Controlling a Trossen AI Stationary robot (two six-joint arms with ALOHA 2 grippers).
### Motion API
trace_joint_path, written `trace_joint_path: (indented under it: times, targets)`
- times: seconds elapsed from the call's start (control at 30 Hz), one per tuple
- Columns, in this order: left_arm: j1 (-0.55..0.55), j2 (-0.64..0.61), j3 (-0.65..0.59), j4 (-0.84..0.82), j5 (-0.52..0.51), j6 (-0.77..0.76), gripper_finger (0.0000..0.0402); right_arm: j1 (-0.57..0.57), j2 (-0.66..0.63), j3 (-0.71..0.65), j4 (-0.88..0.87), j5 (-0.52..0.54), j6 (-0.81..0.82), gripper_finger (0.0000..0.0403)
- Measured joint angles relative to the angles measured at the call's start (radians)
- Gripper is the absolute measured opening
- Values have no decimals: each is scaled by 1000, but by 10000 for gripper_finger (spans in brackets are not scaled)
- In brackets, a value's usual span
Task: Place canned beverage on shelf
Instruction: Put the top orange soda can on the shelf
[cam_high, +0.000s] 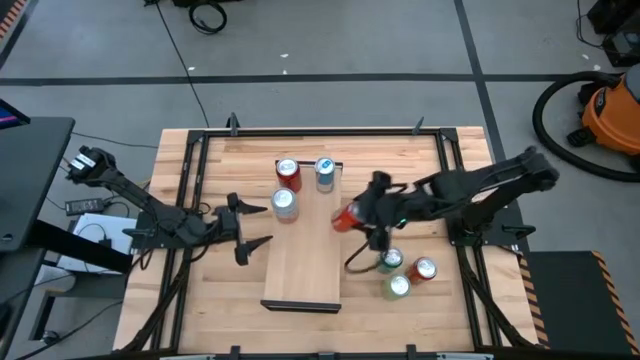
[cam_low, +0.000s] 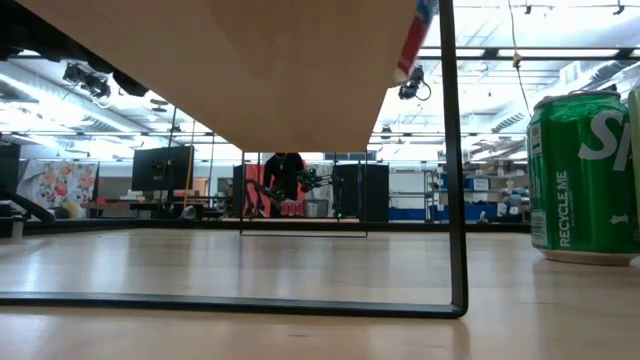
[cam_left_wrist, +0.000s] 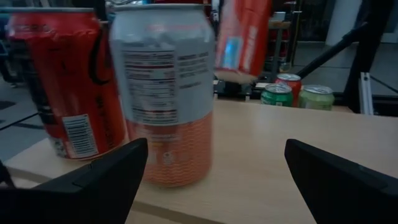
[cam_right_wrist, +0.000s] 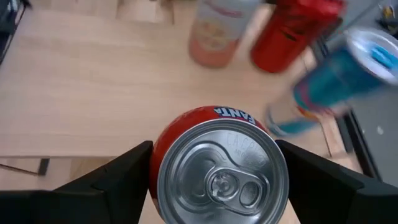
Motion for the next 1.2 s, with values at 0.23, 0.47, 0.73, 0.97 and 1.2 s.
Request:
trace_joint_path:
  times: [0.23,0.47,0.73,0.97,1.2]
  targets:
    - [8,1,0,-42,2,-42,392,-40,186,210,-31,-4,-145,325]
    - [8,2,0,-44,3,-43,392,-124,280,304,-47,-70,-210,325]
    - [8,2,0,-45,2,-42,392,-184,296,311,-56,-136,-228,325]
    - [8,2,0,-46,2,-42,392,-204,295,311,-77,-139,-228,345]
    - [8,2,0,-47,2,-42,392,-204,291,312,-69,-129,-238,371]
